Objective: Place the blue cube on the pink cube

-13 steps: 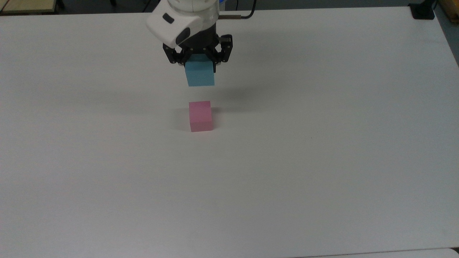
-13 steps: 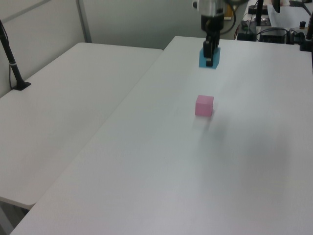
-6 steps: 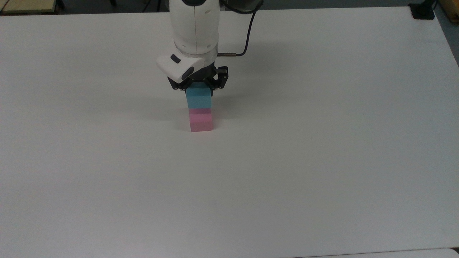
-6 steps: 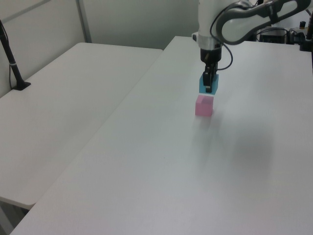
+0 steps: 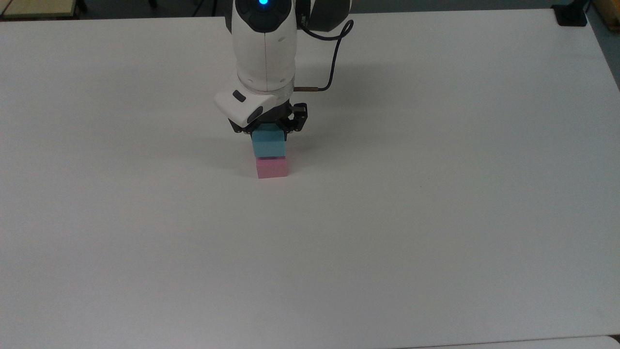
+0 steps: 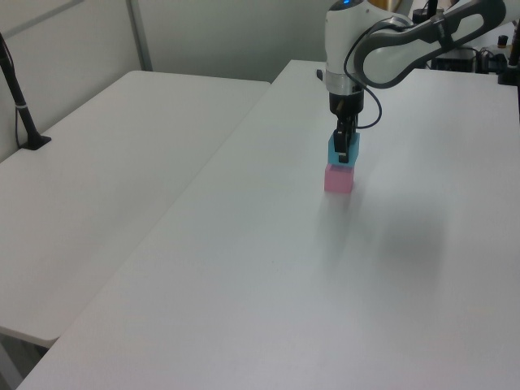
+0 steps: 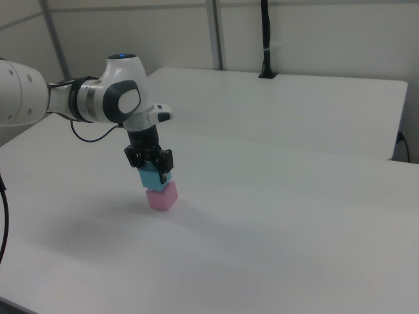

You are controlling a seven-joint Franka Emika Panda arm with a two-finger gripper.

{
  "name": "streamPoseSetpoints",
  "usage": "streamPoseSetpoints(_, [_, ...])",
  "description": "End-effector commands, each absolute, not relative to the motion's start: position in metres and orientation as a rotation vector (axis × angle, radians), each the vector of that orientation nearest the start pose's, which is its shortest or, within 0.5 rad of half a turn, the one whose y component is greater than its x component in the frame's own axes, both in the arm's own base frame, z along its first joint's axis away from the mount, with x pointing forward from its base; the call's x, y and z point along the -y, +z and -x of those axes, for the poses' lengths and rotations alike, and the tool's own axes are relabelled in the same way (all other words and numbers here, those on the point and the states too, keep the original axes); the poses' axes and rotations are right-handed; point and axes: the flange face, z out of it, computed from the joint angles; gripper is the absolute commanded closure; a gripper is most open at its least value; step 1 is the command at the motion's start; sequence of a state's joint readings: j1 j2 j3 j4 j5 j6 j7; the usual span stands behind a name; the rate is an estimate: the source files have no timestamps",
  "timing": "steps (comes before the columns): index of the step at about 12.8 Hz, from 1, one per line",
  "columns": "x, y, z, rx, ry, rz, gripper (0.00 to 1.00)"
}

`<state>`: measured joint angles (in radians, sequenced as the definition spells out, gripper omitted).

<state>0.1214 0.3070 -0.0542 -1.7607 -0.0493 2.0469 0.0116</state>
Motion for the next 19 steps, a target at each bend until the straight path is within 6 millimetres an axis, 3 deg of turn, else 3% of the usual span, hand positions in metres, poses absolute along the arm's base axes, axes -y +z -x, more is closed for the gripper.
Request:
streamPoseSetpoints(1, [-0.042,0.389,-0.638,0.128,-0.021,3.215,0.71])
streamPoseSetpoints(5, [-0.043,0.384,-0.640,0.130,-0.031,3.214,0.64])
streamPoseSetpoints(13, [-0.040,0.383,-0.641,0.120,-0.031,3.215,0.00])
streamPoseSetpoints(15, [-0.040,0.388,-0.640,0.117,-0.036,3.215,0.00])
streamPoseSetpoints(17, [-0.040,0.417,-0.639,0.106,-0.053,3.211,0.00])
streamPoseSetpoints(19, [-0.036,0.466,-0.629,0.092,-0.062,3.212,0.00])
